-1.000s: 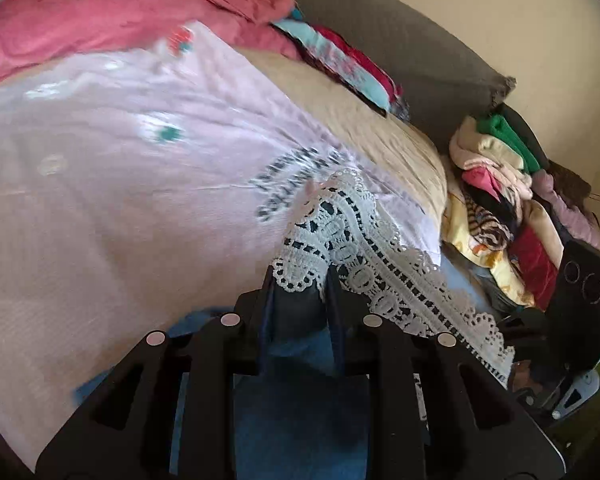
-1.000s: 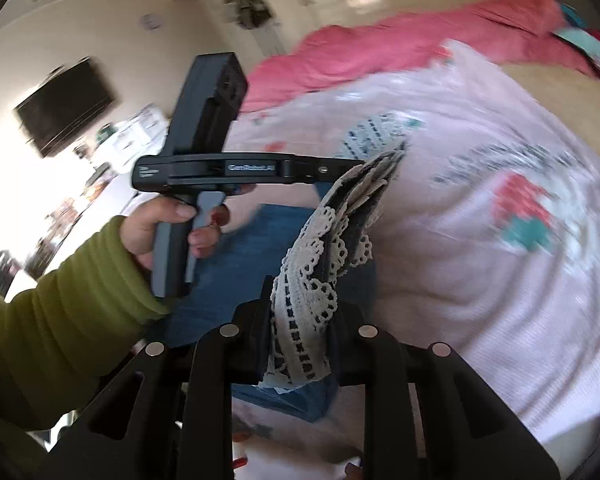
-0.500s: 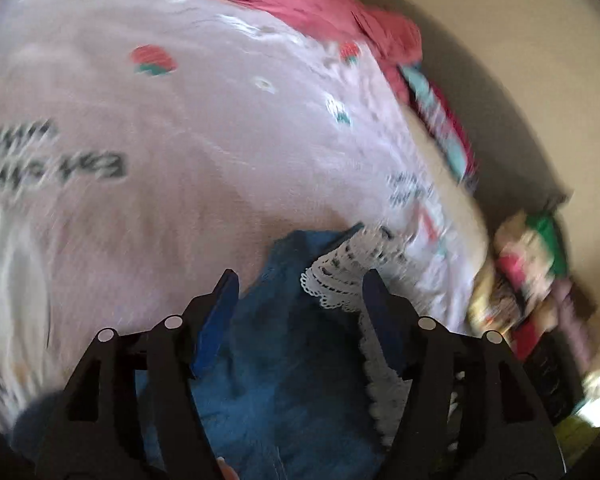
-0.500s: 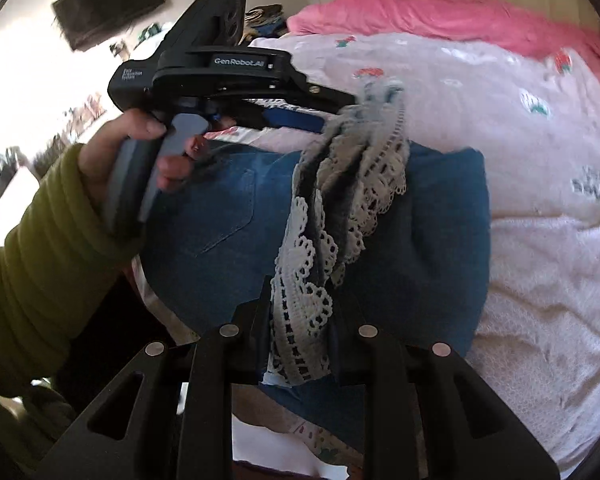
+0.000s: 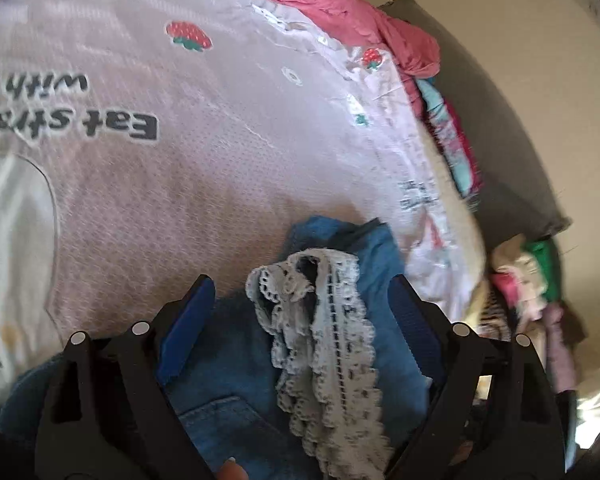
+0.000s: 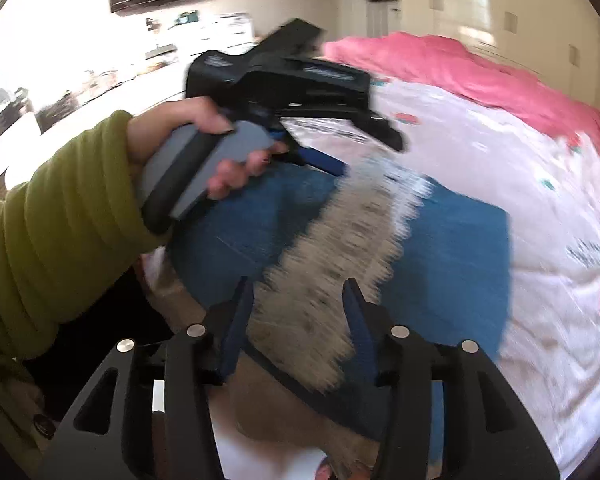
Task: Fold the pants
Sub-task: 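Lift the lace-trimmed leg with both grippers and fold it over the denim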
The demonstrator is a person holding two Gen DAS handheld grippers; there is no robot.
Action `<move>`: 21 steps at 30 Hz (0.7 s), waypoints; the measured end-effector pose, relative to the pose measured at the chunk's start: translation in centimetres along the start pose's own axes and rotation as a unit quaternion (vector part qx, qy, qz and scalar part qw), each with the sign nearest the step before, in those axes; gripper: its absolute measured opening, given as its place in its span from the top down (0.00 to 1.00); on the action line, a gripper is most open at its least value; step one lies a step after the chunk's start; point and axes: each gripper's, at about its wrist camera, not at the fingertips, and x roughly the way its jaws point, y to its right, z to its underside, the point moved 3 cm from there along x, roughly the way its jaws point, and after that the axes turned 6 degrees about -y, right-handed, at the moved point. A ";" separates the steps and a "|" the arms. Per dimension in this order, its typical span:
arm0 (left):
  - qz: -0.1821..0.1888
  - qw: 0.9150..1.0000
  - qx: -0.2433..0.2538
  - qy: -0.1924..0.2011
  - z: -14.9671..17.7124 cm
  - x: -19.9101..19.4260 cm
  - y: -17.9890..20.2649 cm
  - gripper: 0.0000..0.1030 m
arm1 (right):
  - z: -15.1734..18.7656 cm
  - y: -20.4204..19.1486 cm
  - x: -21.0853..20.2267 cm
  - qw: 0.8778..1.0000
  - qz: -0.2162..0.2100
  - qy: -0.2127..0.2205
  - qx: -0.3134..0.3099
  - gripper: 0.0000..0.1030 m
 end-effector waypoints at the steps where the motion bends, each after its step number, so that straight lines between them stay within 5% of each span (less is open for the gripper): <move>1: -0.019 1.000 0.009 0.003 0.0 0.1 0.2 0.26 | 0.5 0.3 -0.2 1.000 0.009 -0.005 0.004 0.56; 8: -0.095 0.993 0.073 0.010 0.4 -0.3 1.1 0.46 | 2.4 -2.3 -0.6 1.000 0.019 -0.013 -0.019 0.56; 12: -0.107 0.991 0.084 0.007 1.0 0.1 1.1 0.65 | 2.3 -3.3 -0.4 0.999 0.024 -0.011 -0.031 0.56; 18: -0.128 0.987 0.101 0.007 1.3 0.8 1.7 0.72 | 2.2 -3.9 2.7 0.997 0.042 -0.054 -0.029 0.56; 21: -0.126 0.987 0.099 0.011 1.2 0.9 1.5 0.76 | 1.9 -3.7 3.6 0.997 0.047 -0.060 -0.030 0.78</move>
